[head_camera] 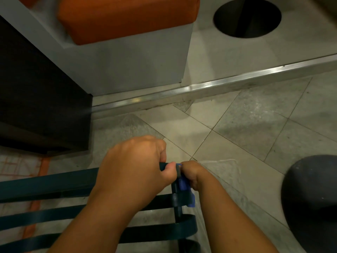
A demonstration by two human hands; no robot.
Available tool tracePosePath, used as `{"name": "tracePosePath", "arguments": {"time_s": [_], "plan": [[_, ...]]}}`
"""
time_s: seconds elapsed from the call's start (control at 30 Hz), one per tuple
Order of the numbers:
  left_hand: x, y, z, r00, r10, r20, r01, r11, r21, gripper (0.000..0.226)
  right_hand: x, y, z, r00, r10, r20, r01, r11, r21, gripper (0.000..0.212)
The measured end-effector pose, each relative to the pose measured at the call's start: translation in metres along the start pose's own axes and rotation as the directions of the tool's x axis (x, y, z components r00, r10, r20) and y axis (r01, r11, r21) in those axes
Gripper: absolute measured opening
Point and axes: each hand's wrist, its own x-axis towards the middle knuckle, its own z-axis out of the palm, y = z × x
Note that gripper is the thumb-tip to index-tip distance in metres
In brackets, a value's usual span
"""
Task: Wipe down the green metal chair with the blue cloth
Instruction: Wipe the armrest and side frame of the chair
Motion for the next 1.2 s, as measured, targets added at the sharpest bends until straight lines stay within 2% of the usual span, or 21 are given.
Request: {"name": "tracePosePath", "arguments": {"time_s": [0.07,0.13,0.23,0.37,0.43,0.47,0.53,0.57,0.6,0.67,0.8,0.83,0.9,0.93,0.97,1.0,1.03,1.07,1.13,1.17,1.2], "plan": [[0.001,0.001,-0.001,0.999,-0.008,0.035,0.009,1.000,-0.024,0.031,-0.021,-0.011,-0.006,0.997,-0.078,-0.018,0.079,0.994,0.072,0.024],[0.002,0.001,-0.003,0.999,-0.009,0.054,0.011,0.999,-0.049,0.029,-0.045,-0.023,-0.008,0.988,-0.151,-0.003,0.151,0.985,0.077,0.025],[0.000,0.000,-0.006,0.999,-0.010,0.046,0.015,0.996,-0.093,0.026,-0.085,-0.032,-0.009,0.979,-0.202,-0.011,0.203,0.975,0.093,0.029],[-0.003,0.001,-0.007,1.000,-0.004,0.014,0.007,0.985,-0.173,0.018,-0.136,-0.037,-0.006,0.973,-0.224,-0.060,0.232,0.950,0.208,0.027],[-0.004,-0.003,-0.007,0.998,-0.035,-0.052,0.013,0.929,-0.371,0.008,-0.156,-0.035,-0.007,0.972,-0.224,-0.076,0.236,0.924,0.302,0.026],[-0.006,-0.007,-0.008,0.994,-0.072,-0.087,0.019,0.865,-0.501,0.007,-0.166,-0.035,-0.009,0.972,-0.223,-0.078,0.236,0.899,0.368,0.026],[-0.013,-0.019,-0.014,0.965,-0.200,-0.168,0.030,0.722,-0.691,0.023,-0.186,-0.037,-0.008,0.954,-0.268,-0.136,0.300,0.856,0.422,0.025],[-0.020,-0.027,-0.017,0.941,-0.273,-0.201,0.046,0.691,-0.721,0.028,-0.193,-0.040,-0.004,0.928,-0.303,-0.217,0.360,0.878,0.316,0.025],[-0.028,-0.035,-0.019,0.916,-0.333,-0.224,0.074,0.689,-0.721,0.031,-0.198,-0.044,0.006,0.881,-0.348,-0.320,0.404,0.906,0.128,0.024],[-0.048,-0.052,-0.021,0.877,-0.410,-0.252,0.138,0.716,-0.685,0.033,-0.206,-0.049,0.035,0.748,-0.490,-0.447,0.444,0.871,-0.211,0.024],[-0.095,-0.074,-0.016,0.820,-0.509,-0.260,0.235,0.715,-0.659,0.031,-0.201,-0.042,0.091,0.537,-0.663,-0.522,0.520,0.747,-0.414,0.042],[-0.105,-0.078,-0.015,0.801,-0.541,-0.259,0.265,0.707,-0.656,0.030,-0.199,-0.042,0.095,0.522,-0.692,-0.499,0.511,0.722,-0.467,0.045],[-0.122,-0.084,-0.013,0.769,-0.595,-0.234,0.329,0.681,-0.654,0.030,-0.197,-0.045,0.105,0.474,-0.837,-0.274,0.668,0.545,-0.507,0.052],[-0.129,-0.086,-0.012,0.759,-0.615,-0.217,0.355,0.668,-0.654,0.030,-0.187,-0.042,0.110,0.387,-0.893,-0.228,0.723,0.448,-0.527,0.060],[-0.136,-0.088,-0.011,0.752,-0.627,-0.204,0.371,0.657,-0.656,0.029,-0.188,-0.044,0.119,0.354,-0.904,-0.239,0.654,0.422,-0.628,0.067],[-0.142,-0.089,-0.010,0.749,-0.632,-0.199,0.376,0.652,-0.659,0.029,-0.191,-0.049,0.128,0.393,-0.887,-0.243,0.513,0.431,-0.742,0.071],[-0.147,-0.089,-0.009,0.751,-0.631,-0.197,0.375,0.652,-0.658,0.030,-0.195,-0.054,0.136,0.361,-0.889,-0.282,0.442,0.430,-0.787,0.071],[-0.152,-0.089,-0.008,0.754,-0.627,-0.196,0.373,0.654,-0.659,0.030,-0.198,-0.055,0.142,0.311,-0.921,-0.236,0.402,0.353,-0.845,0.069],[-0.163,-0.090,-0.009,0.753,-0.632,-0.184,0.375,0.642,-0.669,0.030,-0.201,-0.052,0.144,0.173,-0.979,-0.104,0.433,0.171,-0.885,0.067],[-0.169,-0.092,-0.011,0.755,-0.633,-0.171,0.375,0.631,-0.680,0.029,-0.199,-0.050,0.139,0.137,-0.987,-0.090,0.405,0.139,-0.904,0.066],[-0.176,-0.094,-0.013,0.762,-0.628,-0.157,0.369,0.620,-0.692,0.029,-0.196,-0.048,0.131,0.132,-0.985,-0.115,0.422,0.161,-0.892,0.064]]}}
